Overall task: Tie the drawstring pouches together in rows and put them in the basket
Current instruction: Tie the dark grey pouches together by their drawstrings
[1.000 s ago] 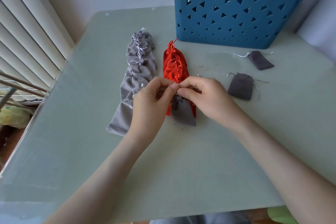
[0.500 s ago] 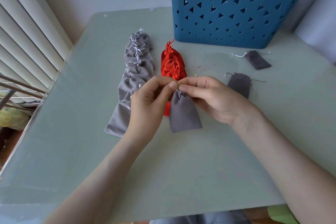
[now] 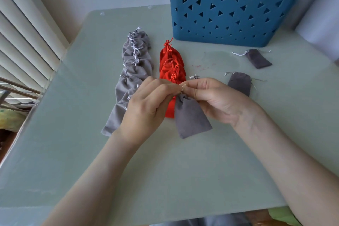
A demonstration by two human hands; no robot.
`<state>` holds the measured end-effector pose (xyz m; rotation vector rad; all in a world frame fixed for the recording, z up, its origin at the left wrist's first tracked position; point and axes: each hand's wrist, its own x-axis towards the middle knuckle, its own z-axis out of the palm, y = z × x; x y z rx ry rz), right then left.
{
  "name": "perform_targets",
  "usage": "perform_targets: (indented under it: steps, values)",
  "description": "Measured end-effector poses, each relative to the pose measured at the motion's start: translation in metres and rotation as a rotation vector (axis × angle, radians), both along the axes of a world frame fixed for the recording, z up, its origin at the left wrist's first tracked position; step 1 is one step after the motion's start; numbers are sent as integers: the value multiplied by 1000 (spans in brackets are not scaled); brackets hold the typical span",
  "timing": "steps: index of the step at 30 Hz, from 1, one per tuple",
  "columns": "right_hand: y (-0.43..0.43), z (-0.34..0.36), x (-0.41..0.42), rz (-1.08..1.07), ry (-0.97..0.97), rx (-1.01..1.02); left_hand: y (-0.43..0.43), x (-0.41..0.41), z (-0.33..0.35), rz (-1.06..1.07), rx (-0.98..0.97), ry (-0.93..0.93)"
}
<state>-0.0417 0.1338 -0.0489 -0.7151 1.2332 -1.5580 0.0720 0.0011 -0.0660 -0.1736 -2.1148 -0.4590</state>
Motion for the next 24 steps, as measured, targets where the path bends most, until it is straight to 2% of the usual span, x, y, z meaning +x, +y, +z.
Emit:
perform_targets:
  steps: [10, 12, 16, 18, 24]
  values:
    - [-3, 1, -1, -31, 196, 22, -5, 0, 1, -10, -10, -24]
    - [-2, 3, 0, -58, 285, 52, -3, 0, -1, -9, 96, -74]
    - [0, 6, 0, -124, 571, 128, 3, 1, -1, -16, 524, -295]
    - [0, 5, -1, -146, 676, 155, 5, 0, 0, -28, 616, -376]
    - [-1, 0, -2, -166, 812, 215, 4, 2, 6, 21, 446, -482]
